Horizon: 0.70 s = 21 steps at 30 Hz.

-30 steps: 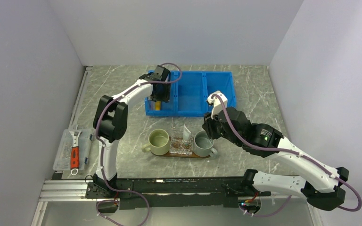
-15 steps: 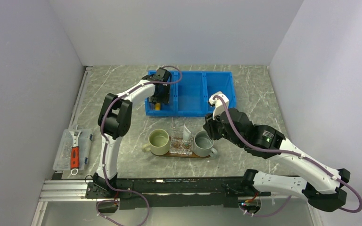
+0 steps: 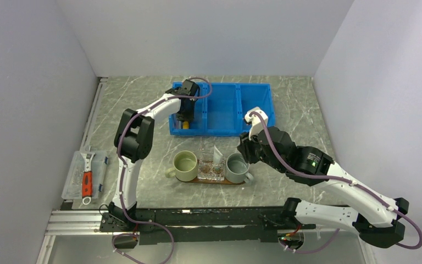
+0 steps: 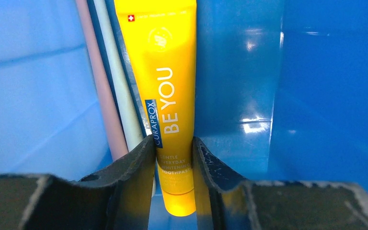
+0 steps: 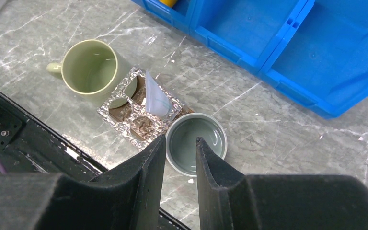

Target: Prepare toiletry sets of a toothbrush and toothpaste on the tray

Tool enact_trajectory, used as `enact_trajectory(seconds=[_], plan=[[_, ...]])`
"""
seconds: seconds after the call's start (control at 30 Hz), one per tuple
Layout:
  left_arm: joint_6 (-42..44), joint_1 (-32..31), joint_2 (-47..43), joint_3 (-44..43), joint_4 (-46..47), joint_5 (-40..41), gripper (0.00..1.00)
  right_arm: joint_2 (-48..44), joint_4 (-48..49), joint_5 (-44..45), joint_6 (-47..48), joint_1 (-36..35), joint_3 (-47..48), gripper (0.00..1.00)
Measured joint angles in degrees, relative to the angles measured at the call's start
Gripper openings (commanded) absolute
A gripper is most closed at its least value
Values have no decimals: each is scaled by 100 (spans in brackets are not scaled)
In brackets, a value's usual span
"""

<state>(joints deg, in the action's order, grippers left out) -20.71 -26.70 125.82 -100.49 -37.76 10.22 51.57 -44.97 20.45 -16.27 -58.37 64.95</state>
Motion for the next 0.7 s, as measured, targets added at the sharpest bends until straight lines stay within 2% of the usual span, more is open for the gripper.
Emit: enact_trajectory(seconds=[0.23, 0.47, 0.57, 0.7], plan=[[24, 0, -240, 195, 37, 17, 30, 13, 0, -52, 0, 4, 0, 31], [22, 0, -1163, 389, 83, 17, 29, 98, 46, -245, -4, 7, 2, 32], [-13, 0, -1698, 487, 184, 11, 29, 203, 122, -400, -35, 9, 31, 35], [-111, 0, -2308, 627, 238, -39, 31, 389, 308, -595, -122, 9, 144, 44]])
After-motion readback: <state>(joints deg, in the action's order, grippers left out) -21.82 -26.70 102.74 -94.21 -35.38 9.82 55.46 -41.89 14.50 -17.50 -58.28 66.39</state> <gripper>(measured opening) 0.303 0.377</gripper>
